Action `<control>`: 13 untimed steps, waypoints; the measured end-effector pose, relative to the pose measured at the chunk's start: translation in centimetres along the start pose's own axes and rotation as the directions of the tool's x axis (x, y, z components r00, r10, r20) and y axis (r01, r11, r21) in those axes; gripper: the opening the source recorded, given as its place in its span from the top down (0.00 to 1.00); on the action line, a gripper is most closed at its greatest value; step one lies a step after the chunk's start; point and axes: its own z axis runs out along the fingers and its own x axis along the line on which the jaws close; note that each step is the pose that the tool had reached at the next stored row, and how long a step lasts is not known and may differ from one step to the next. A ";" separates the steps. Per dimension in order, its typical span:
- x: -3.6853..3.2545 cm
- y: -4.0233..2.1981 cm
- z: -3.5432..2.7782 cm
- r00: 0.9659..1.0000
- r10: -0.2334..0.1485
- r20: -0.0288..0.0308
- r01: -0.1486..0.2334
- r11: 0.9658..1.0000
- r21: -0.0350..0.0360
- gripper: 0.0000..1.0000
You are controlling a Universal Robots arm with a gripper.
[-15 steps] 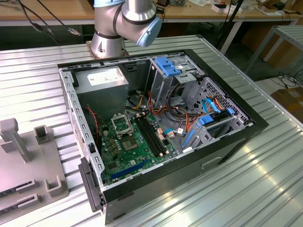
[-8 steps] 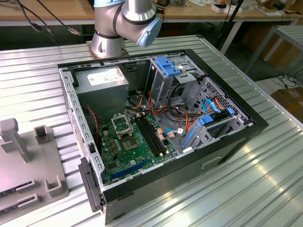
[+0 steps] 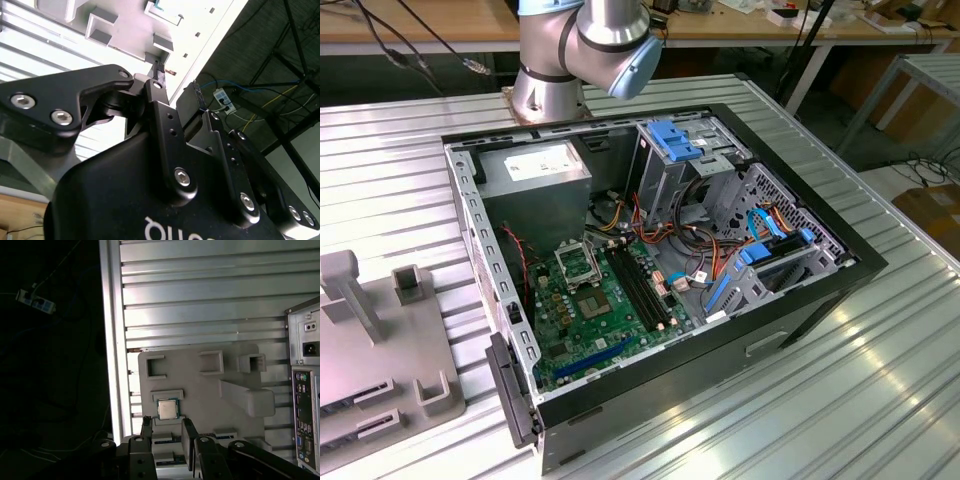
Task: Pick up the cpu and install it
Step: 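Pick up the cpu and move it towards the insertion slot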
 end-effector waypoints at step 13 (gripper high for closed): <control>-0.04 -0.46 0.51 0.999 -0.049 -0.002 0.049 0.999 0.002 0.63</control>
